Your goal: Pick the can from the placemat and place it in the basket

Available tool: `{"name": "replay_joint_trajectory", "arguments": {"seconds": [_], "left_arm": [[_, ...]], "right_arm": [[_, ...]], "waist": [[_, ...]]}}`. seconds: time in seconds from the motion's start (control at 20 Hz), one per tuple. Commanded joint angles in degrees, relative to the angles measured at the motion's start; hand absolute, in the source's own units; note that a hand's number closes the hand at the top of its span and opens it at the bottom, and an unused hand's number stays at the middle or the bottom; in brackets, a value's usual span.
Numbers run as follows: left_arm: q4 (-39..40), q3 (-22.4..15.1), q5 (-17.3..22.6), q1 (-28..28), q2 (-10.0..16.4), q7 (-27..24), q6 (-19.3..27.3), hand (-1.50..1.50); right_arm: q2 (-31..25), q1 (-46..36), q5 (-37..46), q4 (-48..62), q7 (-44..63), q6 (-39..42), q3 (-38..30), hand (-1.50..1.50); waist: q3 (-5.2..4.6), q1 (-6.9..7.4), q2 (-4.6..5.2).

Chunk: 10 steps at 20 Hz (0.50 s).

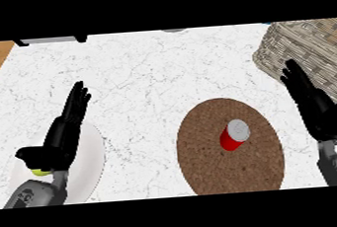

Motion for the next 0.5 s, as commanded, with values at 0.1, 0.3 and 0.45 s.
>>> {"name": "replay_joint_trajectory", "arguments": {"seconds": [0.1,0.3,0.45], "left_arm": [[1.84,4.58,0.69,0.85,4.98,5.41,-0.43,0.00],[4.75,5.00,2.74,-0.29,6.76,10.88,-2.06,0.00],[6.82,5.66,3.93,-2.58,7.54,14.02,-3.68,0.00]], "right_arm": [[-0.42,-3.65,-4.89,-4.40,-7.54,1.27,-8.59,1.50],[-13.24,-7.63,8.96,-8.16,-12.72,8.20,-2.41,1.50],[-6.09,-8.70,20.69,-9.07,-14.74,-0.58,7.01,-1.50]], "waist": [[-0.50,-1.02,1.61],[-0.92,0.30,2.07],[-0.78,0.50,2.23]]}}
